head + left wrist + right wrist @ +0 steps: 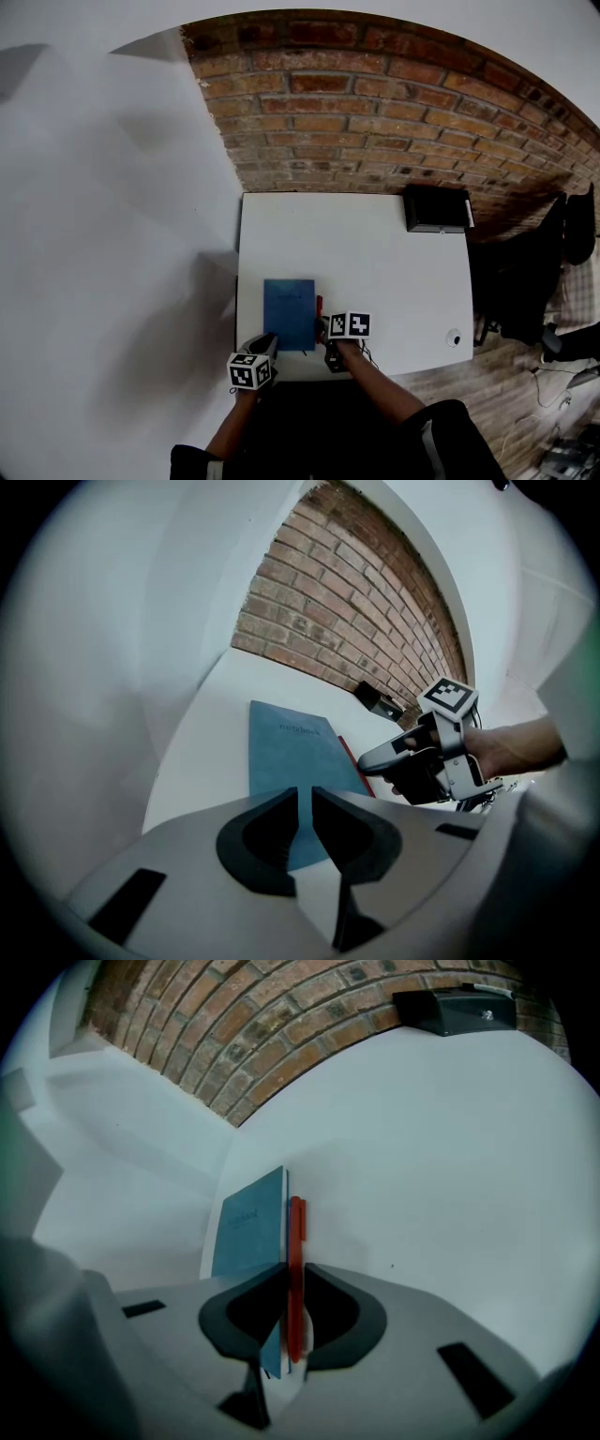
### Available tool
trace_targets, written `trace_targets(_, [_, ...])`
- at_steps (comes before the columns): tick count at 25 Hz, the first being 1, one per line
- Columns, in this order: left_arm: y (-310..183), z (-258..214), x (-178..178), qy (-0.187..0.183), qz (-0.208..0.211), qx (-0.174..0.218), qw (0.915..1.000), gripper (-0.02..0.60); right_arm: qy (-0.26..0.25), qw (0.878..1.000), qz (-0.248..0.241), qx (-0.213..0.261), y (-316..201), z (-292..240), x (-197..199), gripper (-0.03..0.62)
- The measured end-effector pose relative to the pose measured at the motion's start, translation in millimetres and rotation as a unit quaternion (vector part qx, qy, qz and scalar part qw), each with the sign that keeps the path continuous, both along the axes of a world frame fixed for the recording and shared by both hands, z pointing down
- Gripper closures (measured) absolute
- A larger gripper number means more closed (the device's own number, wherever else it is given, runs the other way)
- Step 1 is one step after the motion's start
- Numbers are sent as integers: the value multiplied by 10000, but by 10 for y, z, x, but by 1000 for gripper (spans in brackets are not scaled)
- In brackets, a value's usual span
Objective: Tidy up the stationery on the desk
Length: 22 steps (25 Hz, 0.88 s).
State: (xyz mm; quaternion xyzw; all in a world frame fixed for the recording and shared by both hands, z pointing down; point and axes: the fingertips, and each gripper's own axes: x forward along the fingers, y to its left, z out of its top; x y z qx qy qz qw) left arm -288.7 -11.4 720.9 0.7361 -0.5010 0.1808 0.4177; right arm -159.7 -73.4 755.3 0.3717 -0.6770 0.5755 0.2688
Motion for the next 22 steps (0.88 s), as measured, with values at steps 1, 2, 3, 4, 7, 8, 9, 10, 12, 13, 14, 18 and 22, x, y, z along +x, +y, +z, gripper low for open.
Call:
trace_targets(1, [0,-1,-4,-2,-3,-2,10000,523,-16,10000,-9,-26,0,-1,-7,528])
trace_targets(2, [-2,-1,-7,-3,-7,-6,10000,523,-37,10000,-8,-56,-1,-2,-14,530])
trace_targets(3, [-4,-1,-10,-3,-11,-10,10000,523,-61,9999,1,-87,0,-2,-20,532])
trace_targets(4, [-6,1,-13,-1,-14,-12,10000,523,-87,9999,14,-112,1,-2,-25,534])
trace_targets(7, [-13,11,-21,1,-20,-21,10000,523,-179,9998,40,-124,-3,-4,-39,537])
trace_targets(8, [-16,13,-22,2,-22,-26,10000,523,-234,9996,42,-125,-5,-9,-51,539])
trace_targets(9, [-17,15,-19,4,-23,-31,10000,523,-301,9995,37,-127,-6,-16,-65,540])
trace_targets(10, [-17,16,-14,8,-19,-37,10000,523,-366,9992,22,-132,-7,-23,-79,540])
trace_targets(12, [-17,21,-1,12,-9,-50,10000,523,-456,9988,-32,-157,-4,-26,-95,540])
trace_targets(13, [-17,26,5,12,-4,-57,10000,523,-490,9986,-52,-181,-2,-21,-97,540])
trace_targets(14, [-15,32,10,12,1,-66,10000,523,-530,9983,-55,-214,1,-13,-96,540])
trace_targets(18, [-15,48,13,6,2,-84,10000,523,-639,9975,-43,-308,7,0,-97,539])
trace_targets(22, [-23,48,21,-3,0,-99,10000,523,-664,9974,-145,-244,3,7,-104,539])
